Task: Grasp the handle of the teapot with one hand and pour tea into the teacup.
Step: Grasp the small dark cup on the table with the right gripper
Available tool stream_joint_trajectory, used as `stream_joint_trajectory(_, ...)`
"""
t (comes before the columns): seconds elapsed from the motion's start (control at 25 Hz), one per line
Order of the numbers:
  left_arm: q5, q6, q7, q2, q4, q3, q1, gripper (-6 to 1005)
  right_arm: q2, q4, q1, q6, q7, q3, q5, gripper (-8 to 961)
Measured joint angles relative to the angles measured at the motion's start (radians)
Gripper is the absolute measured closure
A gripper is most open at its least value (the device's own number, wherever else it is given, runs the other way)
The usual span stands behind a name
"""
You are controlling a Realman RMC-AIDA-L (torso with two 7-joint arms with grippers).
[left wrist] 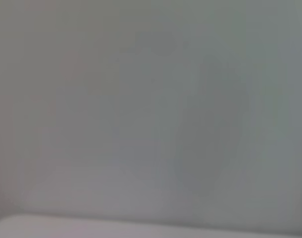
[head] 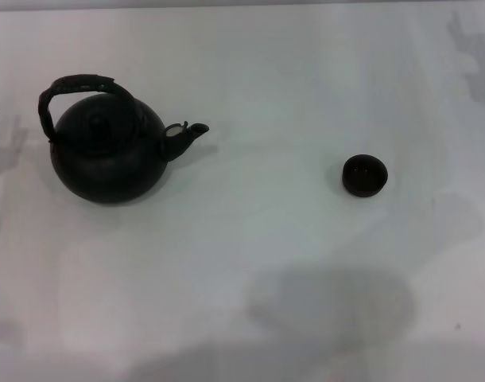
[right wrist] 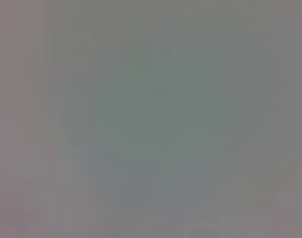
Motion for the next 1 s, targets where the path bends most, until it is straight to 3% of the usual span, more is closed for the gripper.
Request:
stream_joint_trajectory(0.72, 0.014, -0.031, 0.005, 0.002, 0.017, 0.004, 0.016, 111, 0.000, 0.051, -0.037, -0.006, 0.054, 0.003, -0.005, 112)
stream_joint_trajectory(0.88, 0.015, -0.042, 0.005, 0.002, 0.017, 0.004, 0.013, 111, -0.001, -0.006, -0.022, 0.097, 0.159, -0.025, -0.018, 112)
stream_joint_trajectory(1.0, 0.015, -0.043, 0.005, 0.002, 0.014, 0.004, 0.013, 111, -0.011, -0.107, -0.005, 0.265, 0.323, -0.137, -0.032, 113)
